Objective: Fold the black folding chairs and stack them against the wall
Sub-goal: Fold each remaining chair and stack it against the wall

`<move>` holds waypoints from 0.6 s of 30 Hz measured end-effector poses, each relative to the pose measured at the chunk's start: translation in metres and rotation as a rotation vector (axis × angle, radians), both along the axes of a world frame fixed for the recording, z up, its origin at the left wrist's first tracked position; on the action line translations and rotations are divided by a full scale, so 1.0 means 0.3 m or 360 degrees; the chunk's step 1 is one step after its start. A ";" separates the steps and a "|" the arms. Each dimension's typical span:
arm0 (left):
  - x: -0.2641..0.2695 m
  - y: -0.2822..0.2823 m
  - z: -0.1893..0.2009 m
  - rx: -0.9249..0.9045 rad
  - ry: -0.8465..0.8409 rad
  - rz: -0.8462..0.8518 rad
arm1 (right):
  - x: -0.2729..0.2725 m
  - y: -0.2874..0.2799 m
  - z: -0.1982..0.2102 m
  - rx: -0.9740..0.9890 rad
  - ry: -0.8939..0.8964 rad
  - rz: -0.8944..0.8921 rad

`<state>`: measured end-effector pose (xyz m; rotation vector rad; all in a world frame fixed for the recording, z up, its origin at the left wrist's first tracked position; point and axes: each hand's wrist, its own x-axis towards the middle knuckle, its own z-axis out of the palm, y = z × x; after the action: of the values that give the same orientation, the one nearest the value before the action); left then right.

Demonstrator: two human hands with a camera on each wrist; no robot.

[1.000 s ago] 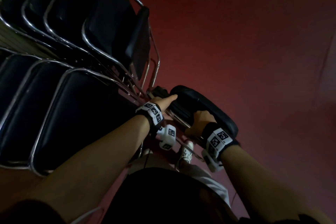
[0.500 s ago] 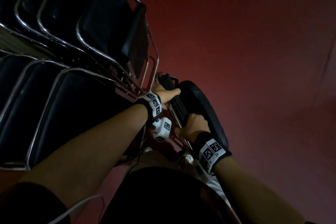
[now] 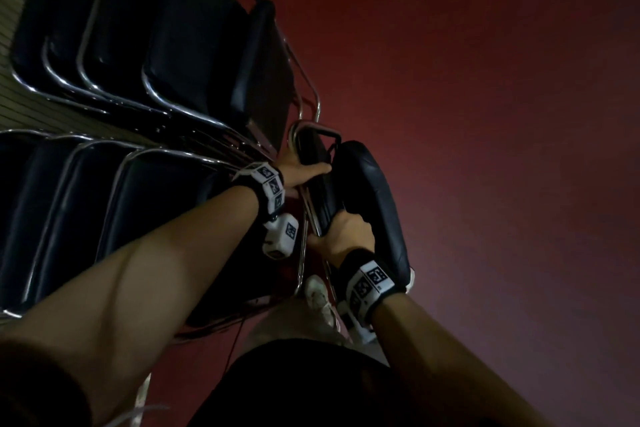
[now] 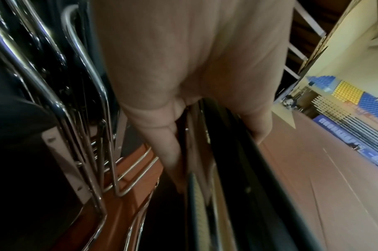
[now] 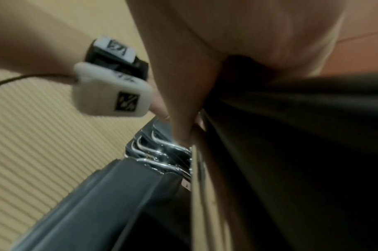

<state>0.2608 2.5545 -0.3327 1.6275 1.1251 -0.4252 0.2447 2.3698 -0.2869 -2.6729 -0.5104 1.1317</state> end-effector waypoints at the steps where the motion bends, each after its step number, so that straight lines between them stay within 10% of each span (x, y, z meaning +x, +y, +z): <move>1: -0.031 -0.023 0.028 -0.0034 0.0007 0.0005 | -0.009 -0.006 -0.006 -0.0014 0.0011 0.0029; 8: -0.041 -0.242 0.079 -0.0551 0.0206 -0.0181 | 0.120 -0.056 -0.047 -0.0042 -0.0058 0.0033; 18: -0.016 -0.333 0.103 -0.0341 0.0122 -0.0240 | 0.159 -0.122 -0.055 -0.0170 -0.0036 0.0043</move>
<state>0.2561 2.4545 -0.3017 1.5218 0.9801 -0.6882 0.2925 2.3333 -0.3032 -2.7807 -0.5052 1.1687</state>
